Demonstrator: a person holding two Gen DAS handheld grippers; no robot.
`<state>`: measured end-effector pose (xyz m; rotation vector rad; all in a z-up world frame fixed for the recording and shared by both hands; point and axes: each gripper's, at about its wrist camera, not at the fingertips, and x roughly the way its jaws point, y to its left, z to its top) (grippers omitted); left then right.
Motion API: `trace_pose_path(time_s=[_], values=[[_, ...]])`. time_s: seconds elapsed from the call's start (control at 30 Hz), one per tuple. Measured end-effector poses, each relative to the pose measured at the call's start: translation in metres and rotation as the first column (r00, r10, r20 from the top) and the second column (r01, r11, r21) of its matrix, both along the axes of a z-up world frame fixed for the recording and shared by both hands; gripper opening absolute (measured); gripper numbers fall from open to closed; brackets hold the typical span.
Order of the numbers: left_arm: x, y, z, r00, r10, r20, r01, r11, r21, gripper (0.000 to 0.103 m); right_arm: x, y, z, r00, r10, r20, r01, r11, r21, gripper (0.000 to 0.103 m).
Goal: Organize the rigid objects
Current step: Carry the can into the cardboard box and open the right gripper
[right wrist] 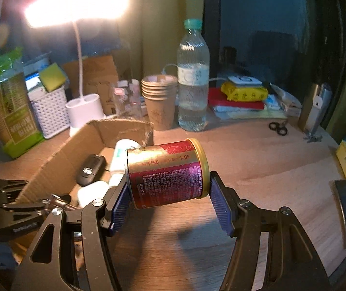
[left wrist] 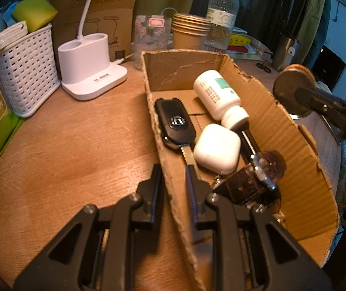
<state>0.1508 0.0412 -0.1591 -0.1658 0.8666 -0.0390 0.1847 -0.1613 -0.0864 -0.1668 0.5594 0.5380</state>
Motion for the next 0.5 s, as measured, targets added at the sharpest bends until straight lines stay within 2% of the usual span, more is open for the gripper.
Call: trace_pose_path(time_s=[0.27, 0.5], values=[[0.000, 0.000, 0.000, 1.000, 0.000, 0.000, 0.000, 1.000, 0.000, 0.021, -0.020, 0.013, 0.014, 0.997, 0.066, 0.033, -0.067, 0.997, 0.024, 0.064], [0.000, 0.000, 0.000, 1.000, 0.000, 0.000, 0.000, 1.000, 0.000, 0.021, -0.030, 0.033, 0.013, 0.990, 0.139, 0.027, -0.140, 0.990, 0.027, 0.064]])
